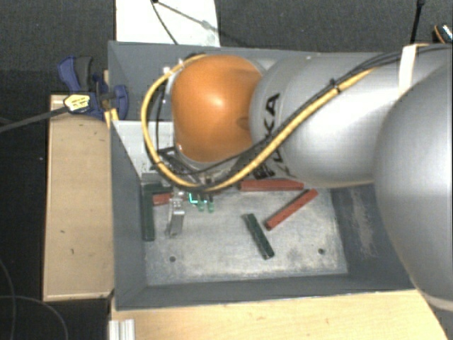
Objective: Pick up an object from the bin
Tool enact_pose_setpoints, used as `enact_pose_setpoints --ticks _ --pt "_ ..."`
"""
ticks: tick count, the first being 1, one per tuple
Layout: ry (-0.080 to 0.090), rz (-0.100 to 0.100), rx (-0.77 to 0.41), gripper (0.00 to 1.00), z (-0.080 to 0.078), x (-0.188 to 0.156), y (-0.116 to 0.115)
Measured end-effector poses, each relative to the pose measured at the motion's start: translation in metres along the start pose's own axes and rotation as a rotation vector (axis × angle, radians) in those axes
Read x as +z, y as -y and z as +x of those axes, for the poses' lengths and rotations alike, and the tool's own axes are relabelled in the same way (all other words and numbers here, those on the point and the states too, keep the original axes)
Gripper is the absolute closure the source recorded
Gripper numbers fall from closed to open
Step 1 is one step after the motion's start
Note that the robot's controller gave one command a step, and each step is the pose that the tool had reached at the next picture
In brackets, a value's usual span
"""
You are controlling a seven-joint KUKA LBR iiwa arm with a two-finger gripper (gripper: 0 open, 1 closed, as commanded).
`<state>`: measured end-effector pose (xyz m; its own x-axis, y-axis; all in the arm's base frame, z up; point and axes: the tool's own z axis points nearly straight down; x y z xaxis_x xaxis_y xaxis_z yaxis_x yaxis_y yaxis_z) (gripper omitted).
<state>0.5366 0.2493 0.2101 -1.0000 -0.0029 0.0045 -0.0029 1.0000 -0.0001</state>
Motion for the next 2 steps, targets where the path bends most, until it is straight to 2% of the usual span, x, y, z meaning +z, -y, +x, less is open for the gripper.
enact_pose_setpoints --ticks 1,2 --pt "0.001 0.003 -0.062 0.0 -0.043 0.077 0.013" --pt "0.012 0.001 -0.09 0.0 -0.052 0.037 0.074"
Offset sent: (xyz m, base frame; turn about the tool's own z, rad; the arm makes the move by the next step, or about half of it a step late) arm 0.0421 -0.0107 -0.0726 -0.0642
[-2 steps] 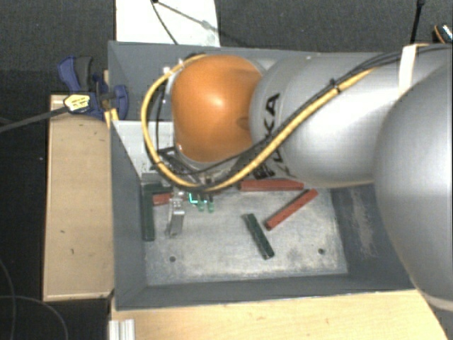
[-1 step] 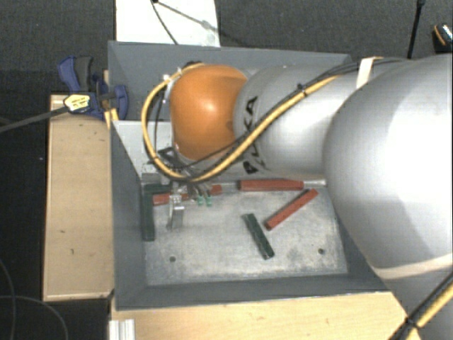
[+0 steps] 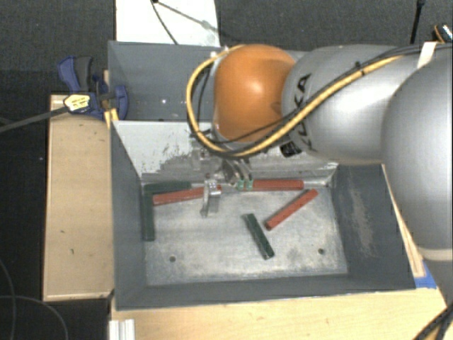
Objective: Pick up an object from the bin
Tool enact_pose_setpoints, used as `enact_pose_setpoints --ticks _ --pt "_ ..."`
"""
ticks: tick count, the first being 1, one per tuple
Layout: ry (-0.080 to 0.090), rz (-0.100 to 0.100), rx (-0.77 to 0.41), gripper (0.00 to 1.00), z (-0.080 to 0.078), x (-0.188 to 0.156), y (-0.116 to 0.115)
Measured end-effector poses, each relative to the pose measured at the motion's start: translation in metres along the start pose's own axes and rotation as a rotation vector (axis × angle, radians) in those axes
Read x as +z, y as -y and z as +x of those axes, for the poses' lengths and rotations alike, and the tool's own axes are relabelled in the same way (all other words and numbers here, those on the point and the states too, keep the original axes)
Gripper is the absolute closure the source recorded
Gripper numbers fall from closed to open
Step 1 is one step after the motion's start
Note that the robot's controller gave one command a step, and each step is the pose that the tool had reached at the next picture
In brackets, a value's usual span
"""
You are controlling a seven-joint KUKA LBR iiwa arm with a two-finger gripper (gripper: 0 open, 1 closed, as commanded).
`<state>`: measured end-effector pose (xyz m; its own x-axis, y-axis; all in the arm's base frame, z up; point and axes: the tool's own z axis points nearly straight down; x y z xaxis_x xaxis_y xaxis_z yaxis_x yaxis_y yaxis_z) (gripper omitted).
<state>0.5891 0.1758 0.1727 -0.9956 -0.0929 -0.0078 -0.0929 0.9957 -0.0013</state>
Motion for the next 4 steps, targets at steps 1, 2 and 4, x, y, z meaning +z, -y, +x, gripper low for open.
enact_pose_setpoints --ticks 1,2,4 --pt "-0.012 -0.002 0.074 0.0 0.01 0.061 -0.051" --pt "0.0 0.001 -0.004 0.0 0.018 0.002 0.026" --pt "-0.007 0.0 0.025 0.0 0.029 0.106 0.206"
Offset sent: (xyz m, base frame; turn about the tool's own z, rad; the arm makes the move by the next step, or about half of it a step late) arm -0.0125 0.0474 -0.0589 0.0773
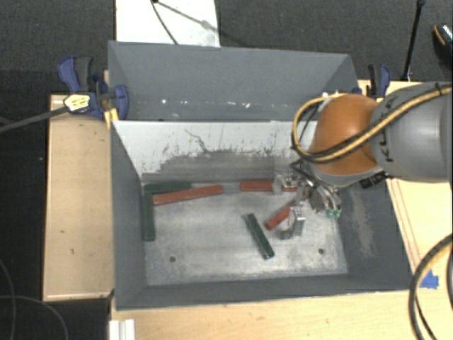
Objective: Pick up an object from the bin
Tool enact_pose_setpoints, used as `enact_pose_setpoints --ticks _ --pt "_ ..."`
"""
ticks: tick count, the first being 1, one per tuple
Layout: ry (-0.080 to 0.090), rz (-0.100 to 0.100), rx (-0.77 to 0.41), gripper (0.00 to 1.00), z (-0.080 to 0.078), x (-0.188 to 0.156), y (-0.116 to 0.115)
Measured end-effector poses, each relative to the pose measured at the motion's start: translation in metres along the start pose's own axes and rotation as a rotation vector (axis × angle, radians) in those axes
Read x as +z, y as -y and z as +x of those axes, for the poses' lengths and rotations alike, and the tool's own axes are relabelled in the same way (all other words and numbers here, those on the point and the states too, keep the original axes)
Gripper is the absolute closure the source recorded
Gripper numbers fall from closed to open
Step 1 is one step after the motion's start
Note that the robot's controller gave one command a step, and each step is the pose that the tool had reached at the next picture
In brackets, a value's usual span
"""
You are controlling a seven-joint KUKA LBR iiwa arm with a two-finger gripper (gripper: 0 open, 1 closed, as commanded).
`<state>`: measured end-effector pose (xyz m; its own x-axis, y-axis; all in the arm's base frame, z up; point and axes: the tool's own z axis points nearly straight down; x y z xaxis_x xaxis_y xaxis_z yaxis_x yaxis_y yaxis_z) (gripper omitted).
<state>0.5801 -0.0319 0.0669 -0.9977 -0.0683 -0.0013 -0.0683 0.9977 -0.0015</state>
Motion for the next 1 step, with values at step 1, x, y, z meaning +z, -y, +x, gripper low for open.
enact_pose_setpoints --ticks 1 --pt "0.003 -0.002 -0.001 1.0 -0.0004 -0.0041 -0.0043"
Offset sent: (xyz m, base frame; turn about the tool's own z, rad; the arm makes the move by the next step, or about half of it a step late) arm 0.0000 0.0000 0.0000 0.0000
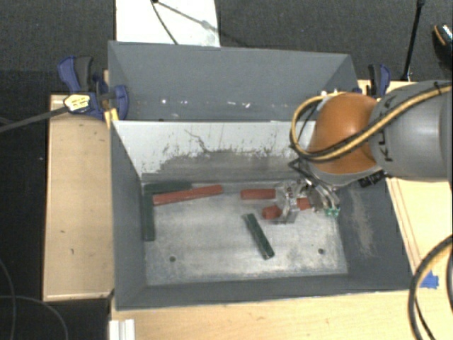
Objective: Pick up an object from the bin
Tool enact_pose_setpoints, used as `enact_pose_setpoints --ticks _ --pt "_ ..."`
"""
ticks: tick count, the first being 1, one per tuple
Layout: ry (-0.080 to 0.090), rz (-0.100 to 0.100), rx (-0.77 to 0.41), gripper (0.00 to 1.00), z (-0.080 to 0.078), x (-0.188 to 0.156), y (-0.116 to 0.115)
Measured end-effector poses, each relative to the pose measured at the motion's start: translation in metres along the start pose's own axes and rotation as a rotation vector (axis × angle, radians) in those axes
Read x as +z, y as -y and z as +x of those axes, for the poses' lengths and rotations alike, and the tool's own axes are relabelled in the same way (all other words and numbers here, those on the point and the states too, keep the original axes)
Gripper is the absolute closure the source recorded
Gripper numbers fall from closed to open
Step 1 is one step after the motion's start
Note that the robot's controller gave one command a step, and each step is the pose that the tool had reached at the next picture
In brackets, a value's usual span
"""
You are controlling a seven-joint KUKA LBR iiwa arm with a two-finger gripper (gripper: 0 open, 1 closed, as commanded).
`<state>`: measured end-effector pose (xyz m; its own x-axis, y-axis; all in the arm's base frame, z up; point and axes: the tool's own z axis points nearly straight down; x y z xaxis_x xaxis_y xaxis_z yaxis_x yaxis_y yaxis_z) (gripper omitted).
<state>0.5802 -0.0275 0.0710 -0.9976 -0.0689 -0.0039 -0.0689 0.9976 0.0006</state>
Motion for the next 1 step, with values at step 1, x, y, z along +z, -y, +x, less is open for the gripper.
enact_pose_setpoints --ticks 1 --pt "0.006 0.003 -0.214 1.0 0.0201 -0.1391 0.0259"
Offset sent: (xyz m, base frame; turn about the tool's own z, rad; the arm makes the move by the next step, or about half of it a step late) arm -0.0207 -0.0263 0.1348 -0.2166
